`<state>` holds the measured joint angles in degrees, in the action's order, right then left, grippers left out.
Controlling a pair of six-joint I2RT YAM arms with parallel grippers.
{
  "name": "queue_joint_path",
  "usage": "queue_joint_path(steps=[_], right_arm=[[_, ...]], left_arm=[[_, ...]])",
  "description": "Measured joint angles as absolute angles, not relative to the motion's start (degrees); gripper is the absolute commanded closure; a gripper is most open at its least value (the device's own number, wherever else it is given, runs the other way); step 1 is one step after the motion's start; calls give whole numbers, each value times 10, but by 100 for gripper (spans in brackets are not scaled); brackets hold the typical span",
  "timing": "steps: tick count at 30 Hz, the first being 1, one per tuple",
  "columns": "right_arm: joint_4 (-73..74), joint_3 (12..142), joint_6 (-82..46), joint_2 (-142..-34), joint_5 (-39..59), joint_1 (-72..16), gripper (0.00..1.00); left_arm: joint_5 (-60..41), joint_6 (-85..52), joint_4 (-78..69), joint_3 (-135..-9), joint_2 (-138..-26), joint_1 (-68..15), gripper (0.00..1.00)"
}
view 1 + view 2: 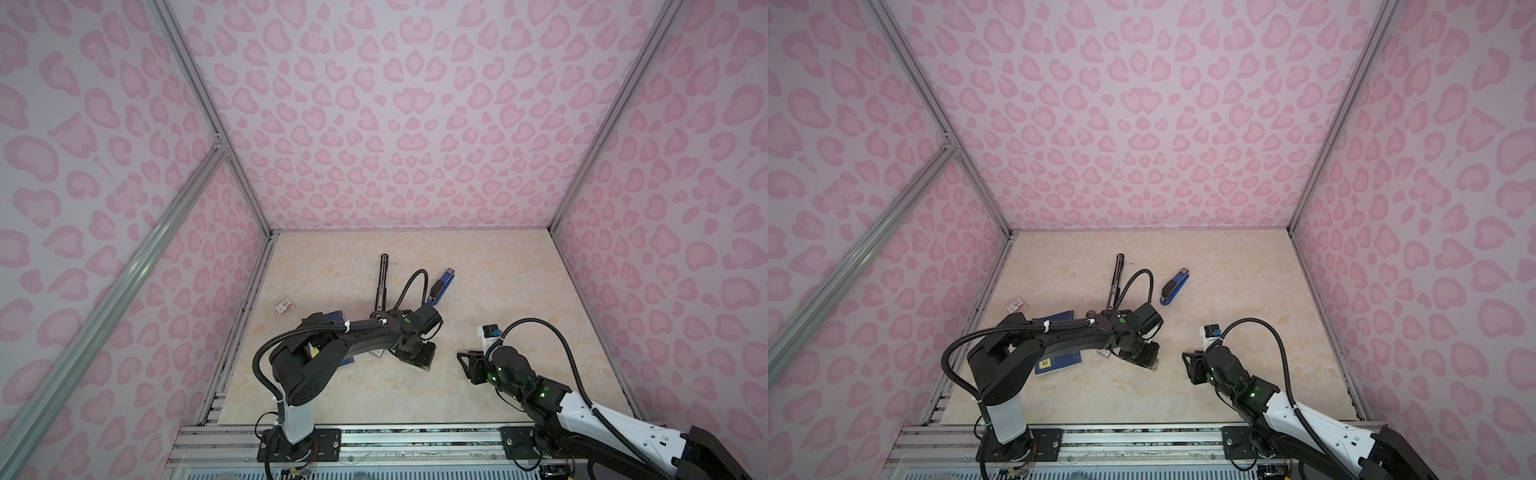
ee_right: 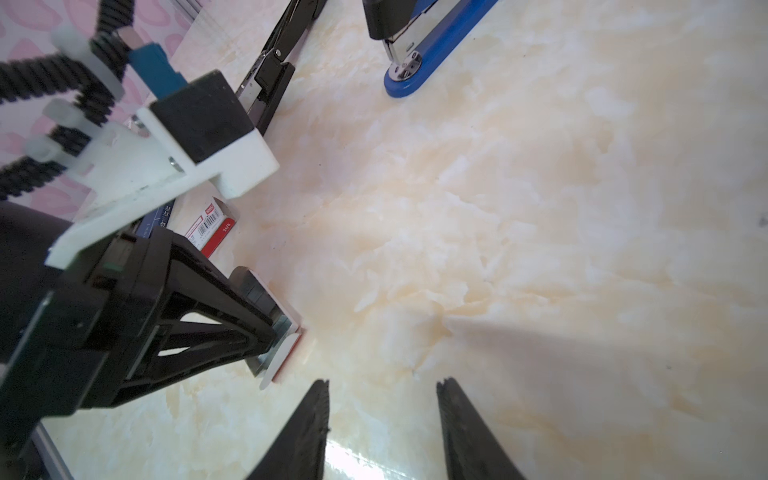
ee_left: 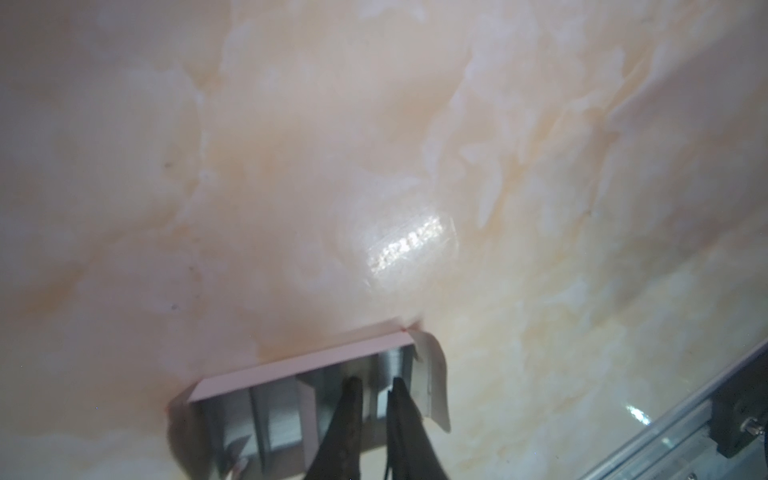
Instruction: Load the staples into the stapler
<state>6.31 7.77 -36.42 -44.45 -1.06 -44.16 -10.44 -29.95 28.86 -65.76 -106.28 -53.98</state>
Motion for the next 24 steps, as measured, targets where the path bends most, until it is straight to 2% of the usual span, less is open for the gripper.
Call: queue_joint_path(steps=[24], right_arm=[[5,42,-384,-323,-8,-415,54]], left_arm=[[-86,-300,316,-673,-1062,-549,81]])
